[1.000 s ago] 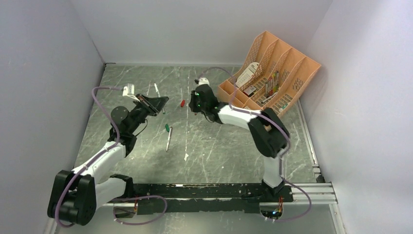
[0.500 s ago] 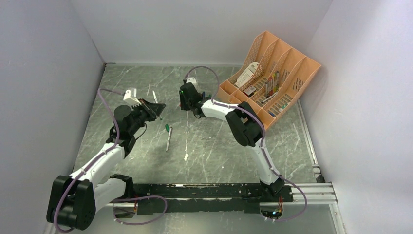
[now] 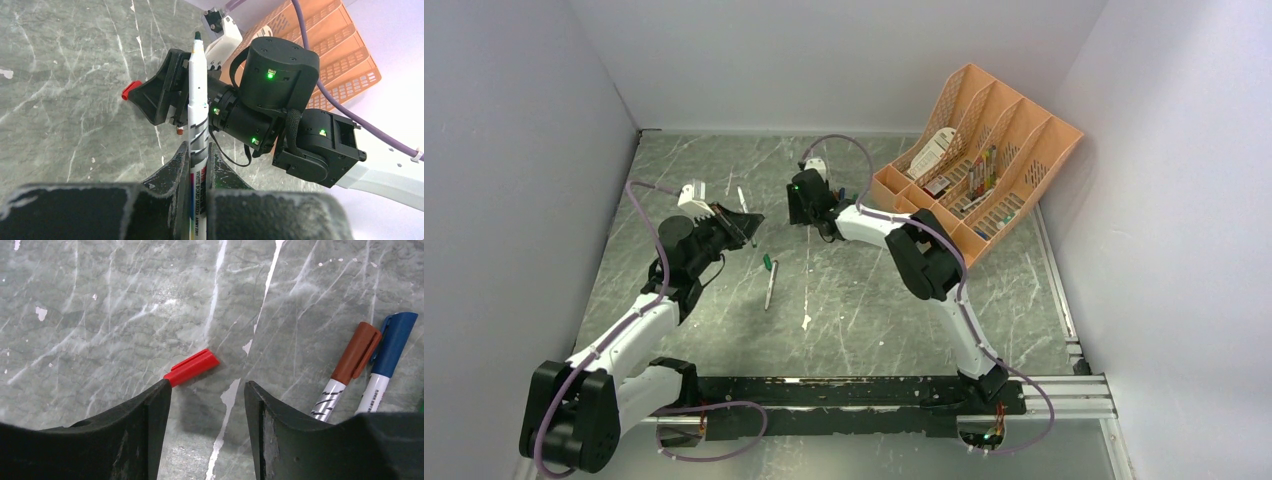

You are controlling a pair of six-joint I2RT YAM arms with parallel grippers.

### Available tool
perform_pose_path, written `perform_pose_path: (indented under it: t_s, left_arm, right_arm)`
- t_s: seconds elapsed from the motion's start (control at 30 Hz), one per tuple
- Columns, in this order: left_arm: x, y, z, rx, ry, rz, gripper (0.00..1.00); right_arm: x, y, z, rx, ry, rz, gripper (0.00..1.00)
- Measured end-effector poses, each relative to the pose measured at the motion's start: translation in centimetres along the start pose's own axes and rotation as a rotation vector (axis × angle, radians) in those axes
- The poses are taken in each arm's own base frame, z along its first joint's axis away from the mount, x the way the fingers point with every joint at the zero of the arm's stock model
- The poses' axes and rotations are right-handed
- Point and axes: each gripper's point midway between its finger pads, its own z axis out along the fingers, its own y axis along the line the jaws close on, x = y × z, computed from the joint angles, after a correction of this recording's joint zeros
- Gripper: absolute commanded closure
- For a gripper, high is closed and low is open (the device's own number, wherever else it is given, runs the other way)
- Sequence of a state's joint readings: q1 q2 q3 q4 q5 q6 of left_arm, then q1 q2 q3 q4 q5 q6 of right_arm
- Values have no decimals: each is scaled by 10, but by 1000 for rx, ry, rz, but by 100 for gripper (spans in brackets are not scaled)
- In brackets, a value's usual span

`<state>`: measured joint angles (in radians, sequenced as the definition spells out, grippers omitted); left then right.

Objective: Insert the pens into the pen caps

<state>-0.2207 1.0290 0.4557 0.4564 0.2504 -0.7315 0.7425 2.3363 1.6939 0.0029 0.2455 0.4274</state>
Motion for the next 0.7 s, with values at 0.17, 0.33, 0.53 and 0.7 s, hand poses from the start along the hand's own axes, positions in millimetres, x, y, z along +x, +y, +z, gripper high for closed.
perform_pose_path:
  t_s: [0.17, 0.33, 0.53, 0.7]
  left_arm:
    - [1, 1, 0, -2, 3, -1, 93]
    - [1, 1, 0, -2, 3, -1, 93]
    - [2, 2, 1, -6, 8, -3, 93]
    - [3, 3, 1, -7, 9, -3, 93]
  right_arm:
    - [-4, 6, 0, -12, -7, 5, 44]
    - [-10, 11, 3, -27, -23, 16, 44]
    - [-9, 15, 15, -31, -24, 26, 44]
    - [-12, 21, 22, -41, -30, 41, 45]
